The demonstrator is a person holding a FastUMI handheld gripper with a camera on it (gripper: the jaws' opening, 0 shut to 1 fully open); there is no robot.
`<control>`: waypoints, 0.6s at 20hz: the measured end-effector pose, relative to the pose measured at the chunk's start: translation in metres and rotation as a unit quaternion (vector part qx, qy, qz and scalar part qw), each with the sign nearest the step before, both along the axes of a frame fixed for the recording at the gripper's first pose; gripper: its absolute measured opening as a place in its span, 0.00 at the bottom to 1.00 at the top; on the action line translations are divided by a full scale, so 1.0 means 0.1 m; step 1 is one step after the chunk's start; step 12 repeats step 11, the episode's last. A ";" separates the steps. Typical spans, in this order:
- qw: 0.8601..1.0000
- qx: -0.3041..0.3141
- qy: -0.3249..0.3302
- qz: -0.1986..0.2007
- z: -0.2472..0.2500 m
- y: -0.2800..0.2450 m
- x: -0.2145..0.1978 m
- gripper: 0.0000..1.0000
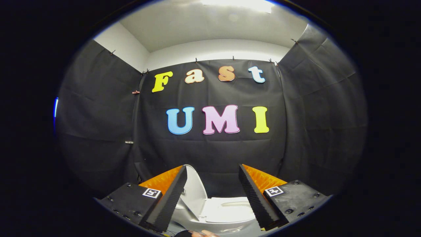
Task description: Open the toilet lid.
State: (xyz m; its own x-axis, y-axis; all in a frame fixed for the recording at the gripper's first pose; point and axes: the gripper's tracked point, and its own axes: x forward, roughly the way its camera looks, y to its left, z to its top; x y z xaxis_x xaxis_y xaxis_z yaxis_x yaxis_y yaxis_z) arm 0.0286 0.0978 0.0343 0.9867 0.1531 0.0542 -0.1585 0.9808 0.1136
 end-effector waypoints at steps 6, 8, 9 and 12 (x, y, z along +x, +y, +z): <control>1.000 0.001 0.008 0.000 -0.03 0.04 -0.03 0.98; 1.000 -0.001 0.008 0.002 -0.03 0.07 -0.03 0.98; 1.000 -0.001 0.008 0.004 -0.03 0.09 -0.06 0.98; 1.000 0.000 0.004 0.006 0.01 0.10 -0.09 0.98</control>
